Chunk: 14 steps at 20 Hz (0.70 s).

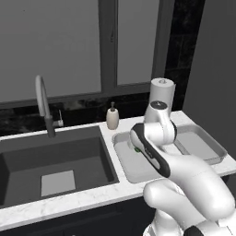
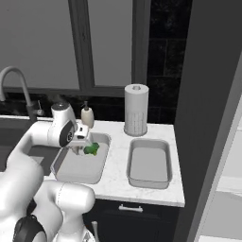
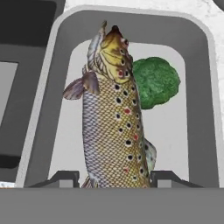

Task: Place one broccoli and one fish in each tupperware on the nearby counter, to pack two identical lunches.

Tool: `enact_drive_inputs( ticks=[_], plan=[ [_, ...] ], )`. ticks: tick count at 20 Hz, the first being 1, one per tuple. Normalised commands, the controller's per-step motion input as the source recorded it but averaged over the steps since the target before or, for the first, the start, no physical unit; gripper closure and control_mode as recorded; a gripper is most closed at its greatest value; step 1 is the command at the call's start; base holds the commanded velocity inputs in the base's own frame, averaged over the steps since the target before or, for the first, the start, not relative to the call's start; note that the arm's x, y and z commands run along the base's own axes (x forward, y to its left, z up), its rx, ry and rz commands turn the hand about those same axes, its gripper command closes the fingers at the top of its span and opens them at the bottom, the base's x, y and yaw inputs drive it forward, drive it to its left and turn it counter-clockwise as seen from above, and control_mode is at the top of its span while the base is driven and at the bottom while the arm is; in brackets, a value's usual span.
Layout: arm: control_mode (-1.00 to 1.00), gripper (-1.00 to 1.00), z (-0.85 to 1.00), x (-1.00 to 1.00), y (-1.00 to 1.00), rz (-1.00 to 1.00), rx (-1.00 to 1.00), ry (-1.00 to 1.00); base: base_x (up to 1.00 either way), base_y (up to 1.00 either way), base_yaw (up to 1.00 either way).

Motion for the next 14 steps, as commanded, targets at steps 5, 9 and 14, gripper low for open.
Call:
enact_drive_inputs(
  ticks=[5,9,14],
  plan=[
    [-1.0,1.0,-0.54,0.19,0.03,0.0,0.0,0.0,0.0,0.0,0.0],
    [-1.0,-1.0,-0.37,0.0,0.08,0.0,0.01,0.0,0.0,0.0,0.0],
    [-1.0,-1.0,-0.11,0.01,0.06,0.0,0.0,0.0,0.0,0.0,0.0]
  ],
)
